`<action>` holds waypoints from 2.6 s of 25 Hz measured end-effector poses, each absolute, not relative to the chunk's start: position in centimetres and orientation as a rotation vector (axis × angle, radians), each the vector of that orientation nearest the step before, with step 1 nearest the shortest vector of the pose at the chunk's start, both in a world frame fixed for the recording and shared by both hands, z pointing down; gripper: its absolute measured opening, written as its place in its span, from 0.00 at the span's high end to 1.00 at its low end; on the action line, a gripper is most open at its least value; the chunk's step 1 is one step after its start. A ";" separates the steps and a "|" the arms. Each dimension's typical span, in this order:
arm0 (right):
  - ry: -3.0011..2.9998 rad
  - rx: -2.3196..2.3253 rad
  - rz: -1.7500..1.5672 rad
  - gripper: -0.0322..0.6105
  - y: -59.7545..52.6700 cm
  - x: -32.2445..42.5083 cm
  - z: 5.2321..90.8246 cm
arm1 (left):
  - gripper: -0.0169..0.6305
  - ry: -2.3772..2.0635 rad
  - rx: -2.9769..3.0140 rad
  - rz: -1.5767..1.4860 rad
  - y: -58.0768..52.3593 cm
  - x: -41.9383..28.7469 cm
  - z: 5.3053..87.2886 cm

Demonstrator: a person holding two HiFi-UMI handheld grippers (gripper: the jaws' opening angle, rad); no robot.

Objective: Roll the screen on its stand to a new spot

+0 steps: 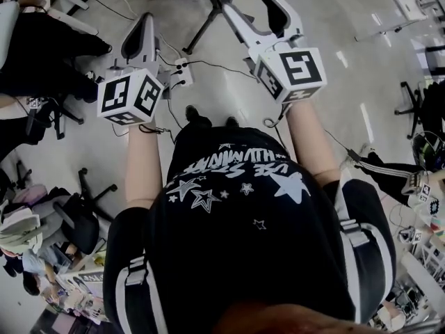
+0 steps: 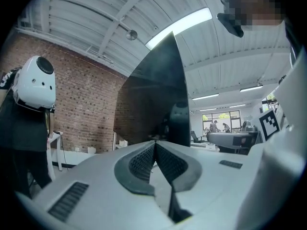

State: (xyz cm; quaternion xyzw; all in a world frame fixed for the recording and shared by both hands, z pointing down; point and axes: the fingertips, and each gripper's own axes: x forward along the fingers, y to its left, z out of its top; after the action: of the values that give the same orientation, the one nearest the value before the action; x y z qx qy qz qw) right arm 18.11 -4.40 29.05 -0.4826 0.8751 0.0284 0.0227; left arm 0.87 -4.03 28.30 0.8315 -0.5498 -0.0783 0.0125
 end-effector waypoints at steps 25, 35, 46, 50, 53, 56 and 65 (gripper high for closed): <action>2.683 -1.743 -0.091 0.82 -0.4 15.2 34.3 | 0.96 -1.425 2.673 -0.183 -4.9 -0.7 30.9; 2.583 -1.914 -0.114 0.94 0.3 14.5 34.4 | 0.96 -1.254 2.724 -0.188 -4.5 -0.8 31.4; 2.526 -2.042 -0.129 0.94 1.2 13.1 35.1 | 0.96 -1.116 2.745 -0.188 -3.7 -1.8 32.0; 2.510 -2.078 -0.128 0.94 1.4 12.4 35.1 | 0.95 -1.086 2.750 -0.186 -3.7 -2.6 32.0; 2.486 -2.108 -0.137 0.94 1.6 12.4 35.5 | 0.95 -1.067 2.751 -0.181 -3.9 -2.9 32.4; 2.462 -2.138 -0.141 0.94 2.0 12.4 35.9 | 0.95 -1.040 2.761 -0.181 -3.7 -3.0 32.8; 2.426 -2.185 -0.119 0.94 2.9 12.2 35.6 | 0.95 -0.984 2.784 -0.200 -2.8 -3.0 32.6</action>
State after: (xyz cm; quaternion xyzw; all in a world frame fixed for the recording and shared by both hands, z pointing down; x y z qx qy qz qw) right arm 12.25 2.94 35.65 -0.6675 0.7411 -0.0363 -0.0625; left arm -3.03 -2.84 32.59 0.9368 -0.3310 -0.0674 0.0908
